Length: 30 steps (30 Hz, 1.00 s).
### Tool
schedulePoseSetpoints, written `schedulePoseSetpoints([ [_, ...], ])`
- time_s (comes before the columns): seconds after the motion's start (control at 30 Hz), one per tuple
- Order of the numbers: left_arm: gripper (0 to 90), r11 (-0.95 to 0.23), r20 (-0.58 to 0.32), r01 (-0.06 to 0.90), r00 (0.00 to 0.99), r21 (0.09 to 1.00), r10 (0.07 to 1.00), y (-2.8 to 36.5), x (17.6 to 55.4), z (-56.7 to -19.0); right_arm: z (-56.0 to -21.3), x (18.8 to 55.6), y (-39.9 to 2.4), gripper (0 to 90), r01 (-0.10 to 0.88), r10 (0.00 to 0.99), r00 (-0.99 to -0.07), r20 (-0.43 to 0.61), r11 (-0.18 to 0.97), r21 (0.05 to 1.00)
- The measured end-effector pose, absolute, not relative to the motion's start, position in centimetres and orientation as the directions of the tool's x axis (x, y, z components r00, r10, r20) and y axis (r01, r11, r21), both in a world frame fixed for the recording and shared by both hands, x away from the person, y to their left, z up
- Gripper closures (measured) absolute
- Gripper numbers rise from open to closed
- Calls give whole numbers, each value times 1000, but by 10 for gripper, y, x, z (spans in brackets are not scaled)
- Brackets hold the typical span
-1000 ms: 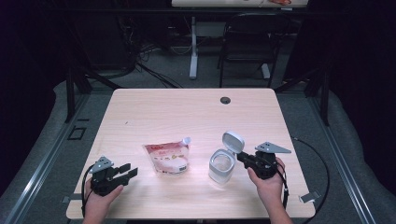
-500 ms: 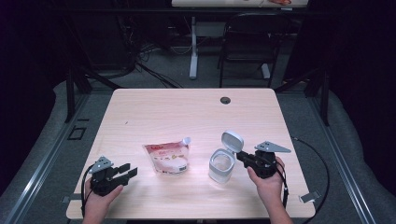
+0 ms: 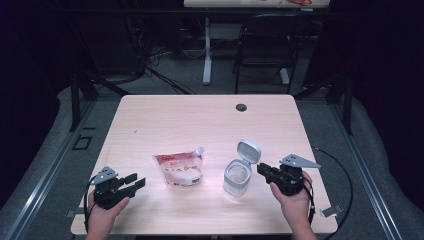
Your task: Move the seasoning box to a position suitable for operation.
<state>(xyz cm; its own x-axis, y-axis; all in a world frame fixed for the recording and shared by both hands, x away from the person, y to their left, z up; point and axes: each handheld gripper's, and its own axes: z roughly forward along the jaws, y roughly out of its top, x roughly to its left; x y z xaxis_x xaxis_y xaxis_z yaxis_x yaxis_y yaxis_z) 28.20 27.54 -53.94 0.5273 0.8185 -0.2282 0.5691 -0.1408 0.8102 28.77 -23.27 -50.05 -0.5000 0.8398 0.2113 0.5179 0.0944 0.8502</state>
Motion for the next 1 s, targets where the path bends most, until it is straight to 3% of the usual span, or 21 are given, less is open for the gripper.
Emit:
schedulePoseSetpoints([
  [0.37, 533, -144, -233, 553, 554, 820, 799, 268, 281, -514, -475, 280, -218, 790, 466, 804, -573, 158, 161, 870],
  [0.7, 506, -144, -232, 516, 595, 844, 770, 259, 281, -482, -453, 282, -195, 682, 414, 749, -654, 104, 240, 878],
  [1.0, 544, -162, -207, 478, 628, 864, 751, 253, 285, -462, -443, 291, -172, 594, 356, 735, -677, 41, 278, 892],
])
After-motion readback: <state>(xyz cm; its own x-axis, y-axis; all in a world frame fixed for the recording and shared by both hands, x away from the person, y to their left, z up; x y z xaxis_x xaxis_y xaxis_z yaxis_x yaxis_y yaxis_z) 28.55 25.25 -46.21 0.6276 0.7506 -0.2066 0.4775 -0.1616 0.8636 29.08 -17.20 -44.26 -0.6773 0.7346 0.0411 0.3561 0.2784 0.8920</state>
